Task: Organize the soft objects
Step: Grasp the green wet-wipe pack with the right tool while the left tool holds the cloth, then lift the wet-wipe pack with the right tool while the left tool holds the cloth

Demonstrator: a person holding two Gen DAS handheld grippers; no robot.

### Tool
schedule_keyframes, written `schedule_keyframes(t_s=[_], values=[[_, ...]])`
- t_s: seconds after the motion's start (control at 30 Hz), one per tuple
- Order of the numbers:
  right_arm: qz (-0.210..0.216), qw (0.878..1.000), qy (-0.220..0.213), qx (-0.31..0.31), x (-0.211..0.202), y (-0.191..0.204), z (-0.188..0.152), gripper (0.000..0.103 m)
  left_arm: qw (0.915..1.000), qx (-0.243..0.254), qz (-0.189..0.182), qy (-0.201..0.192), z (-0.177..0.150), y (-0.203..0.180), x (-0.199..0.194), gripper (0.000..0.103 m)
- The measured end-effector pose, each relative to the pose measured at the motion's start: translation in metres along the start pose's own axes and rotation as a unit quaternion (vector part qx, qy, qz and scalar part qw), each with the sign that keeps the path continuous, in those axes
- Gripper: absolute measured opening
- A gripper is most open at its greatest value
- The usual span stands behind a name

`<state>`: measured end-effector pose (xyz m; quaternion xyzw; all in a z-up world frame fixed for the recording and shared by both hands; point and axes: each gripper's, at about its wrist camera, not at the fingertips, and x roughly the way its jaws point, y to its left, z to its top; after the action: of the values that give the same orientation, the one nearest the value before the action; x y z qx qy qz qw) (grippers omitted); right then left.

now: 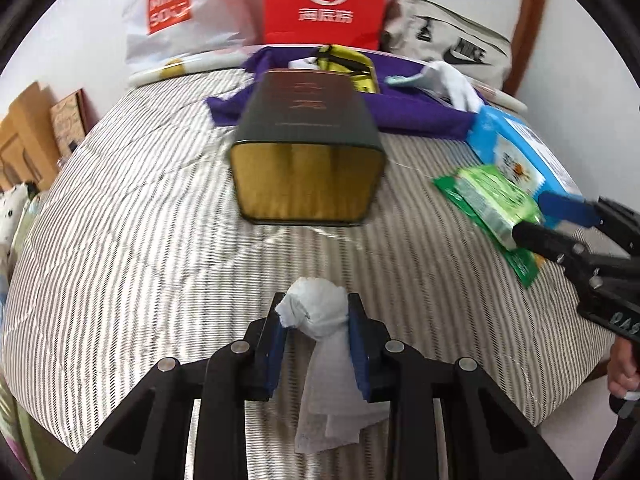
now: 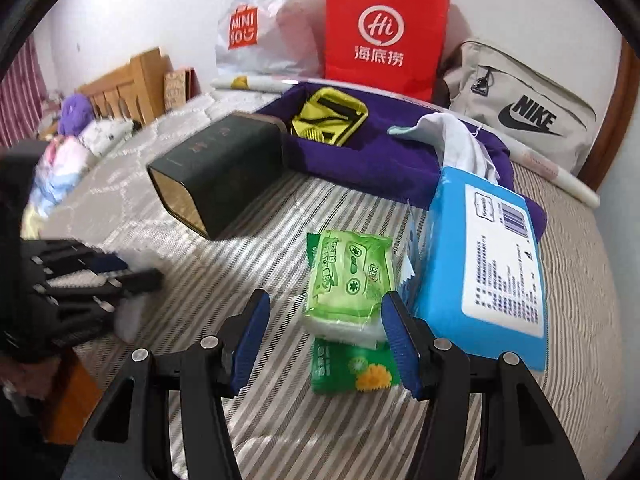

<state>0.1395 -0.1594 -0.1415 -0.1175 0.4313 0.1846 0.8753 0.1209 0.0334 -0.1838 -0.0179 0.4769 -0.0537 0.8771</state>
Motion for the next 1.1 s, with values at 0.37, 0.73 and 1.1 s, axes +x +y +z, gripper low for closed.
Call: schedule_keyframes(t_s=[0.37,0.73,1.1], values=[[-0.011,1.000,0.007,-0.018,0.009,0.002,-0.004,0.030,0.9996,-0.020,-0.020,-0.005,-0.001,0.010,0.001,0.028],[0.050,0.999,-0.006,0.000,-0.042,0.008,-0.032,0.029,0.9995,-0.028,-0.014,-0.001,-0.001,0.010,-0.001,0.028],[-0.013,0.999,0.026,0.038,-0.060,-0.033,-0.093,0.029,0.9985,-0.050,-0.022,0.008,-0.005,0.009,-0.004,0.028]])
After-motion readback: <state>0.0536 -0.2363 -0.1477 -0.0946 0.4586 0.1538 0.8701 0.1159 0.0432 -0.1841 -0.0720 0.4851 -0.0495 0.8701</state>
